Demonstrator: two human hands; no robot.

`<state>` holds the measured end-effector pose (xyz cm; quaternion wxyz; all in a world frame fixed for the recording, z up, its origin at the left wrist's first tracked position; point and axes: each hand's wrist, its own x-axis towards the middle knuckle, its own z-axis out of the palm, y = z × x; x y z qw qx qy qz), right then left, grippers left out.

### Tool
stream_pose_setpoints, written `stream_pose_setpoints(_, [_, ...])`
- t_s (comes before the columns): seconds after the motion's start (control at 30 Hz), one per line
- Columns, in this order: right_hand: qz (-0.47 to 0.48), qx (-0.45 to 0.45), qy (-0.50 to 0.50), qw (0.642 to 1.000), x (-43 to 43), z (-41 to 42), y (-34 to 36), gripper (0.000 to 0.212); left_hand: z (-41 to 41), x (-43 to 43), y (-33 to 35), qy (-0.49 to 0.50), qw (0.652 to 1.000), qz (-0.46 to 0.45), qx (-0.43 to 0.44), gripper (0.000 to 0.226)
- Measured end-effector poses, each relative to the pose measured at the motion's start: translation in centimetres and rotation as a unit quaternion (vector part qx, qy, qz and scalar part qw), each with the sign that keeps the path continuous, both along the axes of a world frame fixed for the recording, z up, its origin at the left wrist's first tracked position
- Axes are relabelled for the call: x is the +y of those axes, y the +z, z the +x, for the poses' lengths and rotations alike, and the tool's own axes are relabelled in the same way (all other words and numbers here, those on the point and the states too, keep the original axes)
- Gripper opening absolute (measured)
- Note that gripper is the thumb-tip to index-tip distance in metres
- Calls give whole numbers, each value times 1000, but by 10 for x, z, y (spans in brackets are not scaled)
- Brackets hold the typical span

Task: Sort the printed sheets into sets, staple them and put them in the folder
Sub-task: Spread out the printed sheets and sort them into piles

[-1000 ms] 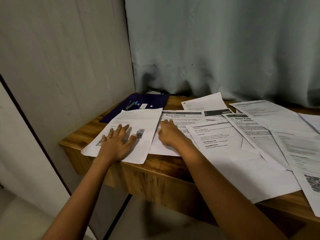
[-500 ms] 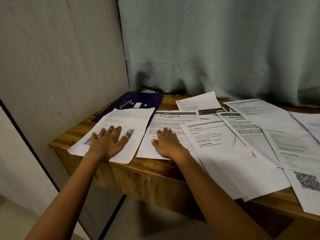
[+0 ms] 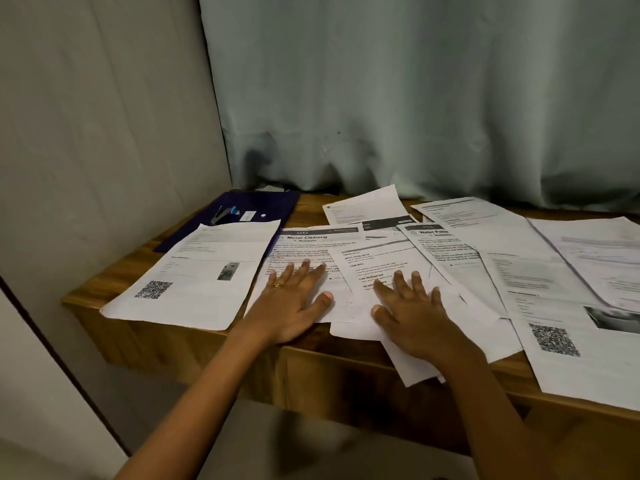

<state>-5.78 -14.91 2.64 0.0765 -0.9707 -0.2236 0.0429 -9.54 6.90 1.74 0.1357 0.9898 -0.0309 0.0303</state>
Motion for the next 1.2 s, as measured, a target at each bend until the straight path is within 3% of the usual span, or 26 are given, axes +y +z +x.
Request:
stream_pose_setpoints(0.13, [0, 11, -11, 1000, -15, 5, -16, 55, 7, -10, -14, -3, 998, 29, 50, 60])
stream_pose_setpoints(0.63, [35, 22, -138, 990, -29, 44, -19, 56, 0, -12, -16, -25, 998, 43, 39, 60])
stream_pose_setpoints(0.77, [53, -3, -129, 990, -27, 48, -11, 56, -6, -13, -17, -41, 998, 30, 49, 85])
stream_pose_setpoints(0.83, [116, -40, -83, 989, -22, 37, -7, 55, -13, -13, -17, -58, 997, 23, 46, 108])
stream_pose_setpoints(0.9, [177, -44, -27, 983, -18, 18, -7, 55, -19, -12, -19, -75, 996, 34, 43, 113])
stream_pose_setpoints(0.97, [172, -26, 19, 985, -15, -2, -12, 59, -24, -12, -22, -88, 995, 41, 36, 105])
stream_pose_setpoints(1.1, [77, -23, 31, 996, -17, -27, -23, 75, -37, -12, -23, -99, 993, 62, 2, 89])
stream_pose_setpoints(1.2, [110, -54, 40, 992, -23, -38, -25, 70, -50, -12, -23, -121, 990, 73, -20, 69])
